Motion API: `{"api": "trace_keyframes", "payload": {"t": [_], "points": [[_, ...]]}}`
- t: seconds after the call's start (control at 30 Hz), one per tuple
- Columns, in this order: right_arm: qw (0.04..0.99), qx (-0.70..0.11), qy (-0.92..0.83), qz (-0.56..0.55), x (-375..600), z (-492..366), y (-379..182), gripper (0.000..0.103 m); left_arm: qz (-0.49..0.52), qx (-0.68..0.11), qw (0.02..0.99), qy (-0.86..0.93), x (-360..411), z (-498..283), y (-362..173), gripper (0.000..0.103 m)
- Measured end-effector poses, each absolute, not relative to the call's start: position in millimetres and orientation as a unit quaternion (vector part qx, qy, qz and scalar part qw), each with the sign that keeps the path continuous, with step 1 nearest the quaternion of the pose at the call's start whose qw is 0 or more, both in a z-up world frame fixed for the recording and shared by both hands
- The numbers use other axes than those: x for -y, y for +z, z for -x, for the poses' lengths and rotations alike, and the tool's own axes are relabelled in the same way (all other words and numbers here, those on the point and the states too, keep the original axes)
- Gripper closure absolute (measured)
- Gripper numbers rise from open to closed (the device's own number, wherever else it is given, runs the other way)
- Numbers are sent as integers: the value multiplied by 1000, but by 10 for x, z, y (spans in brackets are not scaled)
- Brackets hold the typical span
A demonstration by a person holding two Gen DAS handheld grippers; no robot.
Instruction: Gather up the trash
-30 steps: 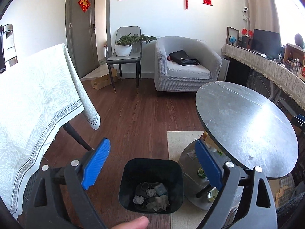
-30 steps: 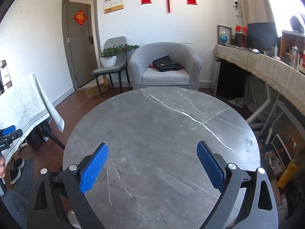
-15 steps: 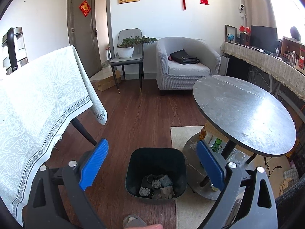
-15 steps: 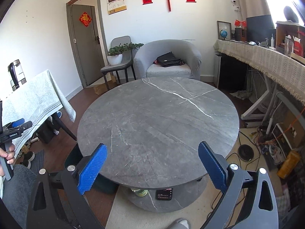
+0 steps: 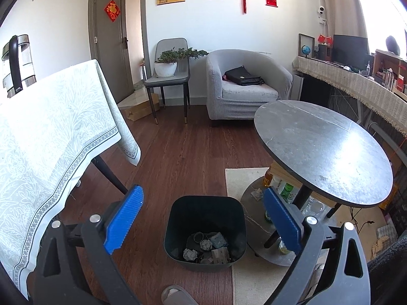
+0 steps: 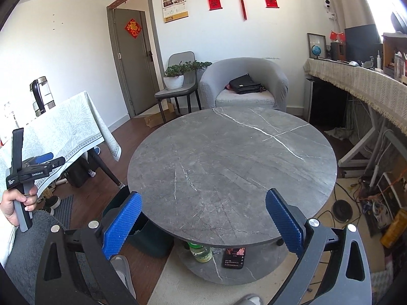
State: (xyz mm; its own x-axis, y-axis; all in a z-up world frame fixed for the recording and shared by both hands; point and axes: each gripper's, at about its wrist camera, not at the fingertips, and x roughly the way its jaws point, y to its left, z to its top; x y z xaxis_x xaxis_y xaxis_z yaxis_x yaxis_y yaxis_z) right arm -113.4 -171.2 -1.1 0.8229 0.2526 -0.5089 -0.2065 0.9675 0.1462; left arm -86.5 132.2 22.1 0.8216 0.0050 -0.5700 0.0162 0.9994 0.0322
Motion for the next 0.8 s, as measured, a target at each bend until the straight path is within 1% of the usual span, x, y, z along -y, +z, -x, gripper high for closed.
{"api": "trace_keyframes", "payload": {"t": [0.8], "points": [[951,-282,123,-25,1606,1090,-18,4,-17,-299,954,-4,-1295,869,204,6]]}}
